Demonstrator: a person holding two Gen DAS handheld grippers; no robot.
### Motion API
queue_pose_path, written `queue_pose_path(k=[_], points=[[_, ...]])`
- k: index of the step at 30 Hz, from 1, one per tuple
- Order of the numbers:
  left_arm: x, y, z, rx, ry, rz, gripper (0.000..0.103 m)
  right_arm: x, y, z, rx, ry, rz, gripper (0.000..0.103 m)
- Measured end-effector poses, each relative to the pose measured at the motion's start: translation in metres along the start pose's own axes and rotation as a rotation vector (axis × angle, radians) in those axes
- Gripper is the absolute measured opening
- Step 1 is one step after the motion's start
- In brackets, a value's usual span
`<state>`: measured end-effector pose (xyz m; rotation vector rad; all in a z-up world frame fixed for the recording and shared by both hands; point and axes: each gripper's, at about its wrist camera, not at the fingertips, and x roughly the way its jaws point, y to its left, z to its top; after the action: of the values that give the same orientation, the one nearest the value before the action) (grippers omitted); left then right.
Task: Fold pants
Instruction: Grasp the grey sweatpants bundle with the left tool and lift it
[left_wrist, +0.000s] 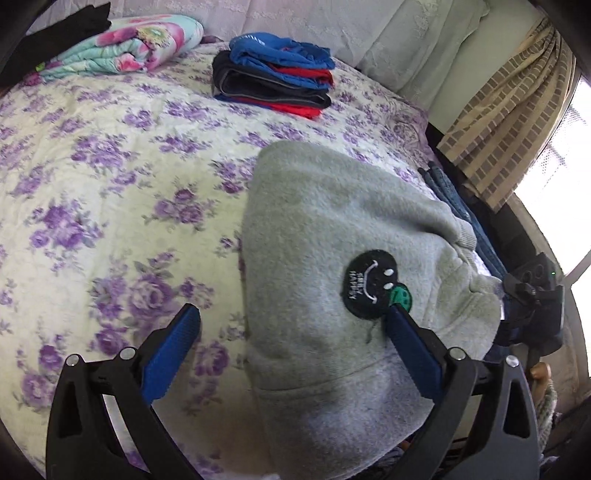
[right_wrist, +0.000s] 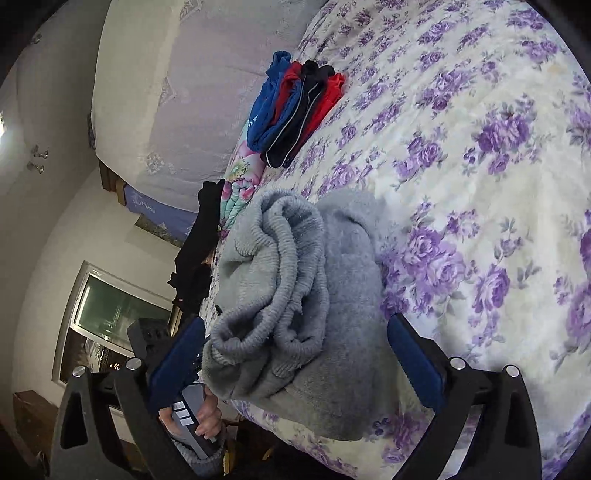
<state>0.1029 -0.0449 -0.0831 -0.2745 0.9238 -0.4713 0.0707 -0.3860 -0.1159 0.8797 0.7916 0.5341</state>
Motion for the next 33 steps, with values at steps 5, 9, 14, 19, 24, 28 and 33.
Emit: queue_pose_path(k=[5,9,14,19,24,28,33], points=[[0.017,0.01,-0.002,-0.075,0.035,-0.095,0.099,0.01,-0.002,-0.005,-0.004,0.0,0.006,0.1],[0.025,0.017,-0.001,-0.1,0.05,-0.15,0.099,0.017,-0.001,-0.005,-0.016,-0.008,-0.009,0.1],[0.029,0.019,0.002,-0.084,0.062,-0.179,0.099,0.028,0.005,-0.001,-0.017,0.009,-0.04,0.1],[0.03,0.019,0.0,-0.081,0.052,-0.194,0.099,0.033,0.013,-0.007,-0.052,0.013,-0.042,0.1],[0.031,0.003,-0.008,-0.04,0.071,-0.306,0.082,0.03,0.01,-0.012,-0.036,-0.022,-0.038,0.076],[0.03,0.011,-0.004,-0.083,0.062,-0.352,0.056,0.023,0.008,-0.014,-0.045,-0.041,-0.023,0.064],[0.012,0.007,0.008,-0.041,0.013,-0.368,0.041,0.017,0.027,-0.009,-0.104,-0.069,-0.014,0.059]])
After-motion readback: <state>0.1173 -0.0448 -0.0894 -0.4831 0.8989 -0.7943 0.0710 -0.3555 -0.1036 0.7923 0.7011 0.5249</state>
